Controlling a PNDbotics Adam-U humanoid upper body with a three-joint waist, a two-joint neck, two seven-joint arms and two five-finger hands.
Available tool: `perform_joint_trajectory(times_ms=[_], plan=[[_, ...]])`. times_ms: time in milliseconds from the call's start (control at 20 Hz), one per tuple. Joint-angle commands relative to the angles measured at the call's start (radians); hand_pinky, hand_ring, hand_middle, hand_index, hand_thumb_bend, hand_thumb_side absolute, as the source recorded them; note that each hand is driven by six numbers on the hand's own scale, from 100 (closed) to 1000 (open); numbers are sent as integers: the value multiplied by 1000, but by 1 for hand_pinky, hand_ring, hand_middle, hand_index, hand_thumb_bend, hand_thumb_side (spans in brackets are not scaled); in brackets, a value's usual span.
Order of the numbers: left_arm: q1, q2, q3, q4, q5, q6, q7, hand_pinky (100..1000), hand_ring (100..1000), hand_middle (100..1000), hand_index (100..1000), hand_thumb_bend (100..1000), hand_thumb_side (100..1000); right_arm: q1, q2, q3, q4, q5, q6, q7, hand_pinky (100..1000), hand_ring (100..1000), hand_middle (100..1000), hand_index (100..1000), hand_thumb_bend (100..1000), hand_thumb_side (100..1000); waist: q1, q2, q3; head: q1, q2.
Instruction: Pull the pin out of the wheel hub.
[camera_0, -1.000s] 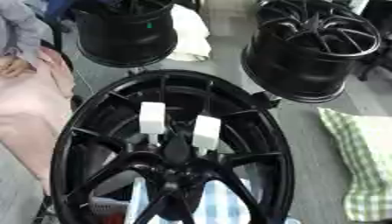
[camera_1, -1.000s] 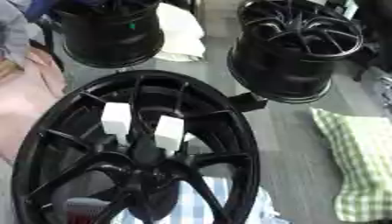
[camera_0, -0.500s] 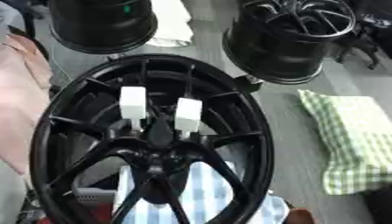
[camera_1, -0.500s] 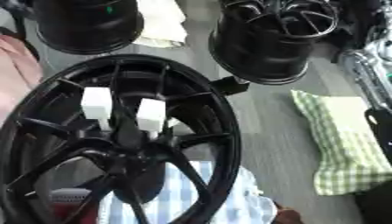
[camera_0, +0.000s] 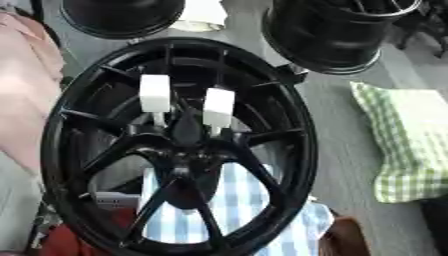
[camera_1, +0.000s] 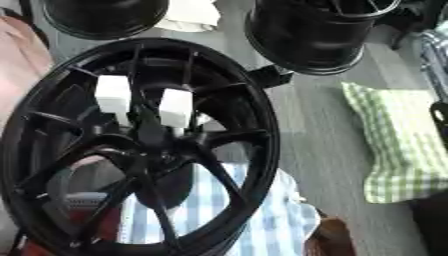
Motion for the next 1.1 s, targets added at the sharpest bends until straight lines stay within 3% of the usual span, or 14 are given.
perform_joint_trajectory(times_ms=[50, 250, 350, 500, 800, 1100], plan=[[-14, 84, -6, -15, -48, -23, -9, 795, 822, 709, 819, 349, 605, -10, -33, -5, -1, 6, 2, 2, 806, 713, 611, 704, 100, 525, 9, -9, -3, -4, -27], [-7, 185, -70, -15, -111, 19, -55, 803, 835, 731, 830, 344, 631, -24, -29, -1, -2, 4, 3, 6, 806, 713, 611, 702, 100, 521, 5, -4, -18, 10, -41], [-20, 252, -105, -15, -143, 64, -122, 810, 836, 736, 836, 352, 643, -32, -27, 3, -2, 4, 5, 10, 806, 713, 611, 702, 100, 517, 2, -3, -26, 23, -37], [-37, 346, -153, -15, -205, 84, -268, 817, 836, 740, 837, 350, 662, -38, -35, 8, -3, 6, 7, 18, 806, 713, 611, 702, 100, 517, 2, 0, -30, 38, -33], [-59, 477, -246, -15, -351, 27, -611, 836, 833, 747, 835, 398, 672, -36, -58, 15, 1, 9, 13, 25, 806, 712, 610, 701, 100, 522, 15, 6, -26, 42, -38], [-120, 539, -320, -15, -354, -11, -890, 847, 830, 752, 841, 413, 704, -31, -74, 21, 8, 8, 18, 30, 804, 712, 610, 700, 100, 525, 19, 10, -27, 62, -47]])
